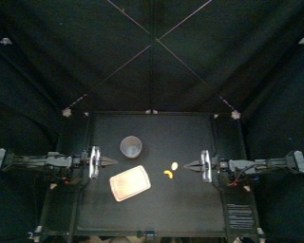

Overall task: Pick the chip then place it in the grey bowl
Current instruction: Pick the chip

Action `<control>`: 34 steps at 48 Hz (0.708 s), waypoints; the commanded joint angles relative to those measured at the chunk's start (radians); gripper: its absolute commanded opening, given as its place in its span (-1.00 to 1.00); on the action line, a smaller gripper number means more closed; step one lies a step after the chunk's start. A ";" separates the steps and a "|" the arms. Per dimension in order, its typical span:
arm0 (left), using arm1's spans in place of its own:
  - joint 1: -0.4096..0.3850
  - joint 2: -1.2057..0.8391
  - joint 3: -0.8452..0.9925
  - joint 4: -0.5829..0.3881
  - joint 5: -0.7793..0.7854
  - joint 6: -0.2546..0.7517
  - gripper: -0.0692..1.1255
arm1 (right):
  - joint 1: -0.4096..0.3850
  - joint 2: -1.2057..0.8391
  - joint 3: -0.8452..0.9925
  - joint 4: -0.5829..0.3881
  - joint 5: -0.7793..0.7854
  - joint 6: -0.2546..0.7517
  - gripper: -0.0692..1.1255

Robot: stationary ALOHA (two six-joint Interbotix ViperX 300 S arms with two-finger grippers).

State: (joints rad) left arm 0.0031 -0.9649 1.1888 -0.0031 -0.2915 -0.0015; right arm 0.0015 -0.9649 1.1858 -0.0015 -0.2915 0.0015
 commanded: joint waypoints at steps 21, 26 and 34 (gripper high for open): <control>0.035 0.006 0.017 0.015 -0.008 0.003 -0.89 | -0.078 0.235 0.069 0.532 -0.003 0.368 -0.85; 0.035 0.006 0.026 0.011 -0.008 0.002 -0.89 | -0.077 0.295 0.117 0.592 0.000 0.472 -0.84; 0.035 0.006 0.040 0.006 -0.008 0.002 -0.89 | -0.086 0.374 0.121 0.595 0.005 0.595 -0.46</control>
State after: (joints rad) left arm 0.0368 -0.9649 1.2379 0.0046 -0.2915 0.0015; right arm -0.0782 -0.6136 1.3208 0.5921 -0.2853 0.5676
